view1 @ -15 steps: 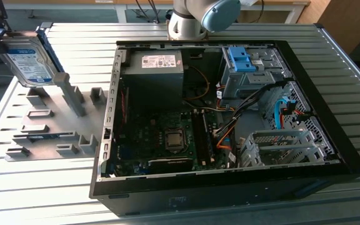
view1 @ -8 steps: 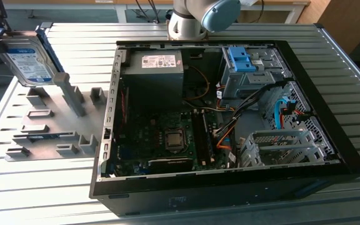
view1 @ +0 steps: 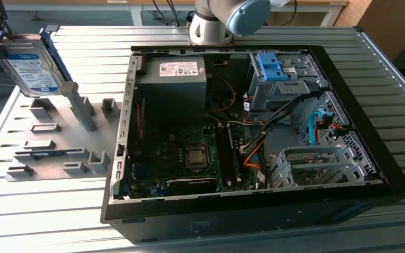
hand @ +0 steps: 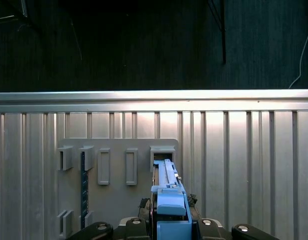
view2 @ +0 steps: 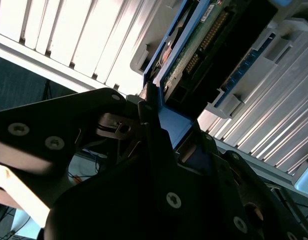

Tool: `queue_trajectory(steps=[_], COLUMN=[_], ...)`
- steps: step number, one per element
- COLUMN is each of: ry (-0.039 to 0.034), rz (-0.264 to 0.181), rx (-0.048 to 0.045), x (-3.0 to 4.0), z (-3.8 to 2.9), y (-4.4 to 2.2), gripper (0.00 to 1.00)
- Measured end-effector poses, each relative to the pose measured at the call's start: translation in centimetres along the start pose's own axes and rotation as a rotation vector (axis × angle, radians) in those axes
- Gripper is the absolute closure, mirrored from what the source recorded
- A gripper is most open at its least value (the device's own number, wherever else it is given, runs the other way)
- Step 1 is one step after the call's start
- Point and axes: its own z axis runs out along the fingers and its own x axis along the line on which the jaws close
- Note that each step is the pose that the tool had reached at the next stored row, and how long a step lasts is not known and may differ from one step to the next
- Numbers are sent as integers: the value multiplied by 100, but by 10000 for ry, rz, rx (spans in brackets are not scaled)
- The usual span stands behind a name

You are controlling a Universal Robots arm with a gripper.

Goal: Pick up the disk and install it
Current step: 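Pick up the disk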

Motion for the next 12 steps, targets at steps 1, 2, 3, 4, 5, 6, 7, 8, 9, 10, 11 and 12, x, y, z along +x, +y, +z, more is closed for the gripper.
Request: queue_trajectory(steps=[1, 2, 3, 4, 5, 6, 7, 8, 9, 10, 11, 12], ry=[0, 0, 0, 0, 0, 1, 1, 0, 0, -1, -1, -1], rz=[0, 0, 0, 1, 0, 0, 0, 1, 1, 0, 0, 0], rx=[0, 1, 1, 1, 1, -2, -2, -1, 0, 1, 1, 2], x=[0, 0, 0, 0, 0, 0, 0, 0, 0, 0, 0, 1], z=[-1, -9, -18, -19, -21, -25, -31, -38, -47, -56, -64, -71], y=[0, 0, 0, 0, 0, 0, 0, -1, -1, -1, 0, -1], gripper=[63, 63, 63, 63, 63, 63, 63, 63, 63, 63, 63, 63])
